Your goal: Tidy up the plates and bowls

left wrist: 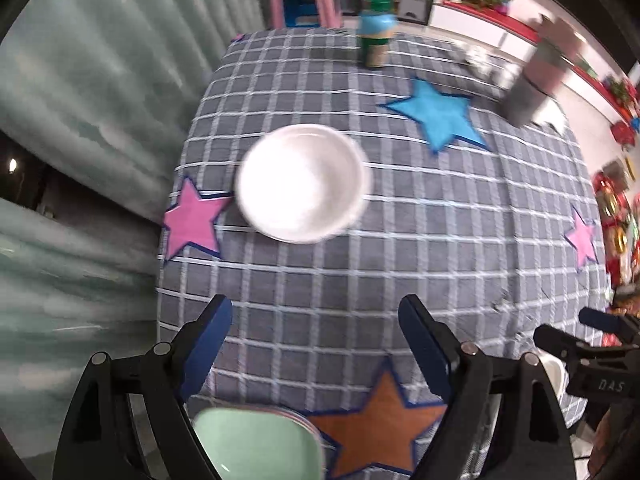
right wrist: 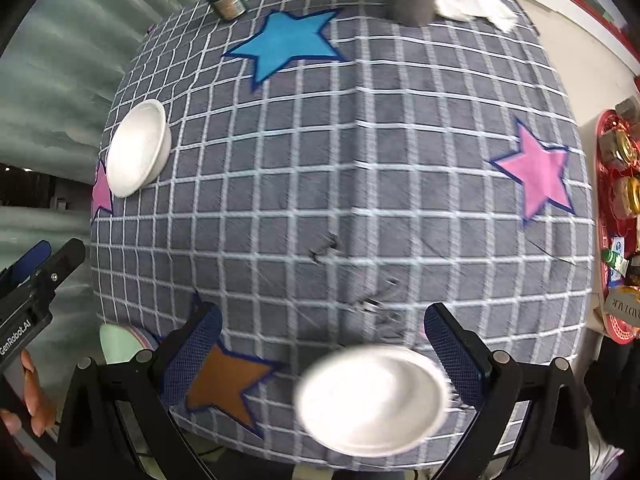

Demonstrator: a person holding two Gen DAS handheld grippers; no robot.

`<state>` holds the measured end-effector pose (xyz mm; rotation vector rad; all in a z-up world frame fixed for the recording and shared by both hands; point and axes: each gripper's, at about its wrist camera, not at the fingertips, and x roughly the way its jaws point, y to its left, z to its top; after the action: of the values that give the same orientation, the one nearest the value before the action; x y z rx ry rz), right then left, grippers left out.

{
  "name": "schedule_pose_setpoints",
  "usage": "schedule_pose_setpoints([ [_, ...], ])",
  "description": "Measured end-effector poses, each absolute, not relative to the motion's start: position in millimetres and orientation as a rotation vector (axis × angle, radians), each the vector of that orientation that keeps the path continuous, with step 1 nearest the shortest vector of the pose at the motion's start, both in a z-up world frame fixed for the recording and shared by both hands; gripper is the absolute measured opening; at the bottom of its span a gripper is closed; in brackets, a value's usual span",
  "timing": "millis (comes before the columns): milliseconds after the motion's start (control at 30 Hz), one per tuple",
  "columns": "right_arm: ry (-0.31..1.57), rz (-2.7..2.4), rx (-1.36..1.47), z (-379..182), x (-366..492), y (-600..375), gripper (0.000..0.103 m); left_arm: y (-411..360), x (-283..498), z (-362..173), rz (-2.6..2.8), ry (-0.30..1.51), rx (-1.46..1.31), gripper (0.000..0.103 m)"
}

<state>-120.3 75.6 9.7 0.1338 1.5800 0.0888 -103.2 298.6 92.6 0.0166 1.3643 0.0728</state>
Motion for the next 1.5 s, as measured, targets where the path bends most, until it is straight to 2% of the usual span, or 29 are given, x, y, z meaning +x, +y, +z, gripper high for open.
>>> schedule_pose_setpoints([
  [133, 1.6, 0.08, 0.13, -5, -91, 117, 0.102, 346, -68, 70, 0.089, 1.405, 0.009, 0.088],
  [433, 1.634, 0.064, 0.165, -34, -35, 179, 0.102, 400, -5, 26, 0.094, 1.447, -0.003, 0.088],
  [600, 1.621, 0.063, 0.232, -48, -12, 195, 0.102, 407, 17, 6, 0.078, 1.468, 0.01, 0.088],
  [967, 1.626, 0.05, 0.182, -78, 7, 227, 0.102, 403, 36, -30, -0.023, 1.532, 0.035, 0.088],
  [1067, 1.61, 0.039, 0.176, -80, 7, 231, 0.101, 395, 40, -39, -0.025, 1.555, 0.05, 0.085],
  [1133, 1.609, 0.039, 0.178, -82, 7, 235, 0.086, 395, 44, -46, -0.032, 1.577, 0.035, 0.074],
  [1167, 1.619, 0.033, 0.187, -84, 7, 235, 0.069, 395, 45, -49, -0.034, 1.585, 0.03, 0.071],
  [1233, 1.635, 0.043, 0.246, -92, 12, 234, 0.059, 393, 45, -49, -0.053, 1.575, 0.014, 0.064],
  [1267, 1.642, 0.055, 0.284, -96, 12, 231, 0.051, 392, 44, -48, -0.069, 1.573, 0.009, 0.056],
  [1300, 1.647, 0.062, 0.307, -100, 14, 232, 0.045, 390, 43, -49, -0.085, 1.574, 0.005, 0.046],
  [1367, 1.642, 0.07, 0.309, -102, 18, 235, 0.041, 381, 43, -49, -0.117, 1.577, 0.005, 0.036],
  [1400, 1.643, 0.092, 0.307, -103, 20, 239, 0.033, 376, 44, -51, -0.131, 1.582, 0.002, 0.032],
  [1500, 1.644, 0.124, 0.269, -104, 21, 248, 0.022, 360, 38, -52, -0.159, 1.595, 0.0, 0.032],
])
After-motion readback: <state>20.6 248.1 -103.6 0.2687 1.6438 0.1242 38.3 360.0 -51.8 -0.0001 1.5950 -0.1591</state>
